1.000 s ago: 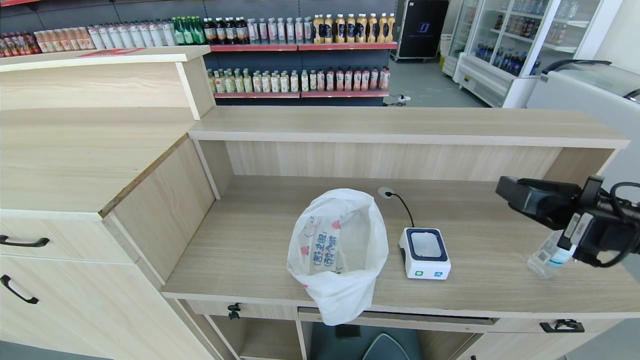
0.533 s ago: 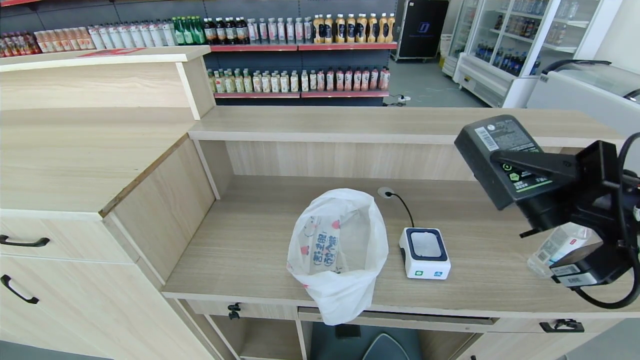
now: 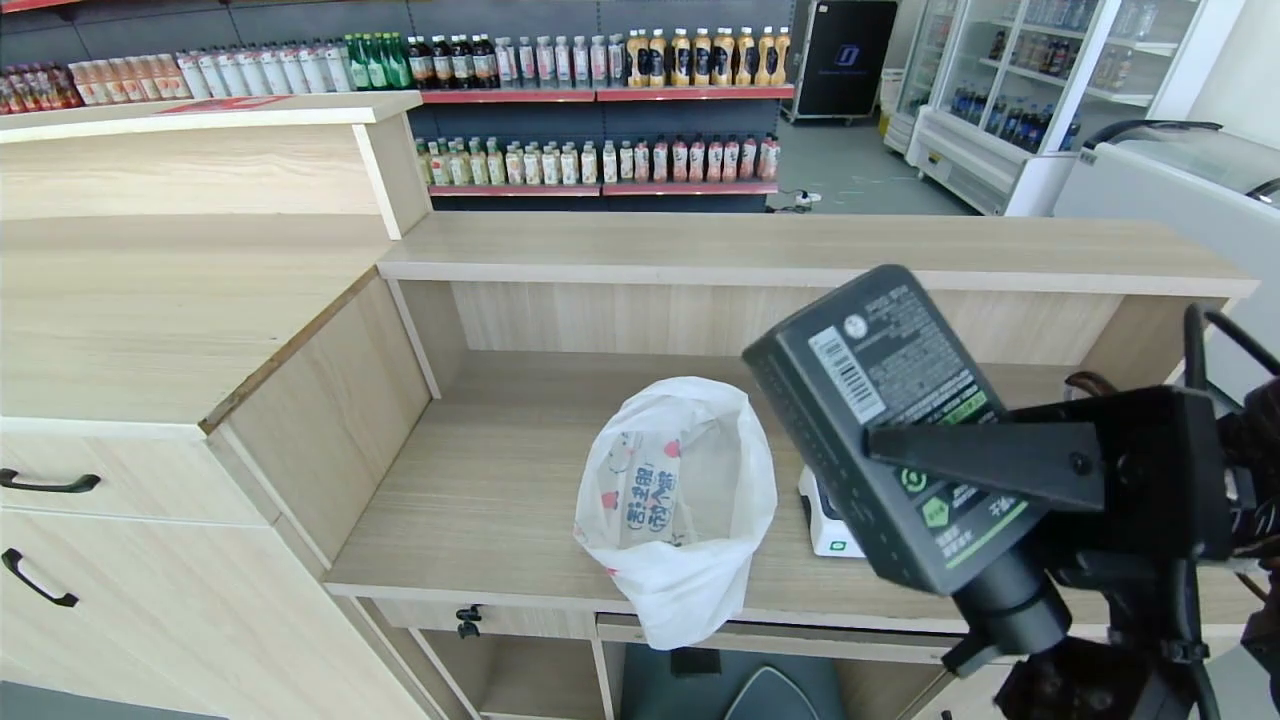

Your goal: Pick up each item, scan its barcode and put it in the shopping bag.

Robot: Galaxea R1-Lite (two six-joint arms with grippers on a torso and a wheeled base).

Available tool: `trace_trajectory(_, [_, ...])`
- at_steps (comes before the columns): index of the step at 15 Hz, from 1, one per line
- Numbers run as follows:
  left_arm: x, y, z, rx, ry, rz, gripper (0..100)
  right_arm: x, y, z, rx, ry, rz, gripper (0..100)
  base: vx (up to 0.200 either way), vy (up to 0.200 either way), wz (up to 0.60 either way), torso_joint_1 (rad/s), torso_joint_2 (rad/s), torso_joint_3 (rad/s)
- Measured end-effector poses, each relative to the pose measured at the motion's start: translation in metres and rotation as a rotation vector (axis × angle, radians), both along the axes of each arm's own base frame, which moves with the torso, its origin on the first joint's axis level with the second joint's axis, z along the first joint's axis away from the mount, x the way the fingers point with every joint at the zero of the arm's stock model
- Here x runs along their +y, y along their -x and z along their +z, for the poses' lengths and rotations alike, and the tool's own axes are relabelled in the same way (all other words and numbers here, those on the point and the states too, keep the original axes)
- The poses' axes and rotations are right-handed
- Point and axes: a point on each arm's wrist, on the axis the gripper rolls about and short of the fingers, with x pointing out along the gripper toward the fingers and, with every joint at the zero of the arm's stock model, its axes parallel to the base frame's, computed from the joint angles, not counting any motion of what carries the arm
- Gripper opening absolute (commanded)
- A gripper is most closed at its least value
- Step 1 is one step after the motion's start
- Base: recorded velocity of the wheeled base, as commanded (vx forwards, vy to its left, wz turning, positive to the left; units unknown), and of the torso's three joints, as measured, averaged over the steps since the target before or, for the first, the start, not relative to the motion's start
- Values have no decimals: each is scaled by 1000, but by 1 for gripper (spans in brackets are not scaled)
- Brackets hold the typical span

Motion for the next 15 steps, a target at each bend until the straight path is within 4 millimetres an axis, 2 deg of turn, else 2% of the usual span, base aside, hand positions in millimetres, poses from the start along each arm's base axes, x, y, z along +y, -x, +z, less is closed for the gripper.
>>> trace_trajectory(2, [0, 0, 0, 0, 0, 0, 100, 11, 5, -10, 65, 57, 44, 0, 0, 0, 0, 0, 0, 0])
trace_trajectory(4, [0, 0, 0, 0, 0, 0, 100, 13, 7, -13, 89, 79, 61, 0, 0, 0, 0, 0, 0, 0])
trace_trajectory(9, [0, 0, 0, 0, 0, 1, 100, -3, 10, -14, 192, 148, 11, 0, 0, 0, 0, 0, 0, 0])
trace_trajectory(15, [0, 0, 0, 0, 0, 1, 100, -7, 17, -8, 173, 141, 6, 0, 0, 0, 0, 0, 0, 0])
